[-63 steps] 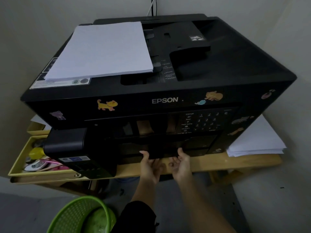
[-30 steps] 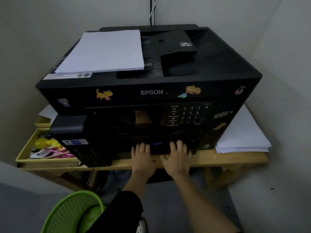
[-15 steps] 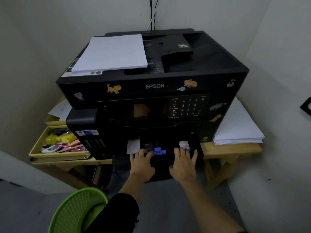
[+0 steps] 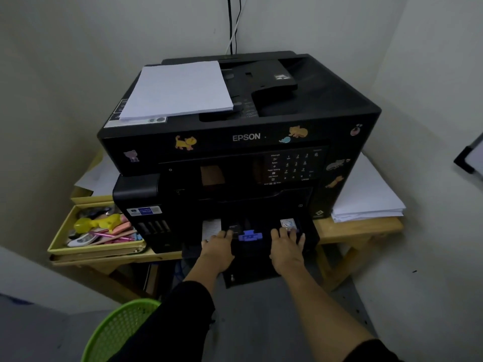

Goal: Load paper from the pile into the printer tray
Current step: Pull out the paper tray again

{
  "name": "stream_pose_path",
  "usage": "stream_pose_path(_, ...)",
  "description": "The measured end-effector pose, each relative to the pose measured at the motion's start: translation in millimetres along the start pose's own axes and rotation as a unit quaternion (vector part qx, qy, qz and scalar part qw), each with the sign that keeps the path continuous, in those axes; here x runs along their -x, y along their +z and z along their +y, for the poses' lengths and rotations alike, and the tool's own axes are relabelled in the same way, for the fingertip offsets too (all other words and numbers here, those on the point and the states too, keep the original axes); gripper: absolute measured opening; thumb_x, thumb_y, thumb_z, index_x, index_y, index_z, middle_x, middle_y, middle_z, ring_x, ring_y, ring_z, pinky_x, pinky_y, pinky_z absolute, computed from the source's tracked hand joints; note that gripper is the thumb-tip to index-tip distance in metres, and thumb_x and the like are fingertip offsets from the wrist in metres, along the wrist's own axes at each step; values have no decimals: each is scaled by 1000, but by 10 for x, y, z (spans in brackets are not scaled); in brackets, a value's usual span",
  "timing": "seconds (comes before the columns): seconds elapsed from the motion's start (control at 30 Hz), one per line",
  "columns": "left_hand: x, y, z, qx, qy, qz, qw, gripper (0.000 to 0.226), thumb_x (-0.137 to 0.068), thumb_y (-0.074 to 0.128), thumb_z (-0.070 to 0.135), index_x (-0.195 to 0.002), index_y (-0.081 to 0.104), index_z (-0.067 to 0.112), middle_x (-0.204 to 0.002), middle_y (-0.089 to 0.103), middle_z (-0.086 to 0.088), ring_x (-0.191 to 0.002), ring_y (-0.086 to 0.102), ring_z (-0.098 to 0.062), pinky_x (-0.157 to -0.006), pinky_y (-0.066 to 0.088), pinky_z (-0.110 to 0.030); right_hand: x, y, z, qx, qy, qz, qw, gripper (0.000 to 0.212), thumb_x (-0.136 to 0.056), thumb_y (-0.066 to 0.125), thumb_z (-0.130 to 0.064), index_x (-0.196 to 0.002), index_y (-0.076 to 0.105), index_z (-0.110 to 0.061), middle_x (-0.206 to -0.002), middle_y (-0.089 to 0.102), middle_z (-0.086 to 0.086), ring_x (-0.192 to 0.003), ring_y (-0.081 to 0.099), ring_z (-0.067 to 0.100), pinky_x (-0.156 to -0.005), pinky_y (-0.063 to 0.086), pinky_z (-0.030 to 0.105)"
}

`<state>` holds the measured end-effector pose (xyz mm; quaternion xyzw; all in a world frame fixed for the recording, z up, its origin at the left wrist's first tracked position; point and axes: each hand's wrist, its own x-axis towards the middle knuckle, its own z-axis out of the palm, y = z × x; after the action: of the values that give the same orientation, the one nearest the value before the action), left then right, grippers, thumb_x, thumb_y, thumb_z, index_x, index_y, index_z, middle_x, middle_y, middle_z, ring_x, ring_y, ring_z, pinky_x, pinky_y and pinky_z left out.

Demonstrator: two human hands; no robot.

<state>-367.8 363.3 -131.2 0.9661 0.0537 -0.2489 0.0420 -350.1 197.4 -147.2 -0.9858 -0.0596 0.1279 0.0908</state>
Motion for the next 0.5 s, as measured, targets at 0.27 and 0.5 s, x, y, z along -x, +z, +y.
stream_pose_path(0.27, 101, 148, 85, 1, -29, 36, 999, 57, -95, 50, 21, -148, 28, 23, -146, 38, -3, -135, 35, -26, -112, 24, -41, 60, 37, -16, 7, 15, -20, 1000, 58, -89, 57, -8, -141, 35, -24, -149, 28, 10, -144, 9, 41, -112, -1, 66)
stream_pose_path(0.5, 417, 296, 141, 42, -37, 27, 998, 56, -89, 49, 20, -144, 37, 23, -137, 47, -3, -130, 40, -26, -112, 26, -41, 400, 92, -15, 24, 28, -31, 999, 63, -83, 63, -15, -139, 35, -20, -144, 33, 9, -142, 13, 45, -109, -1, 70)
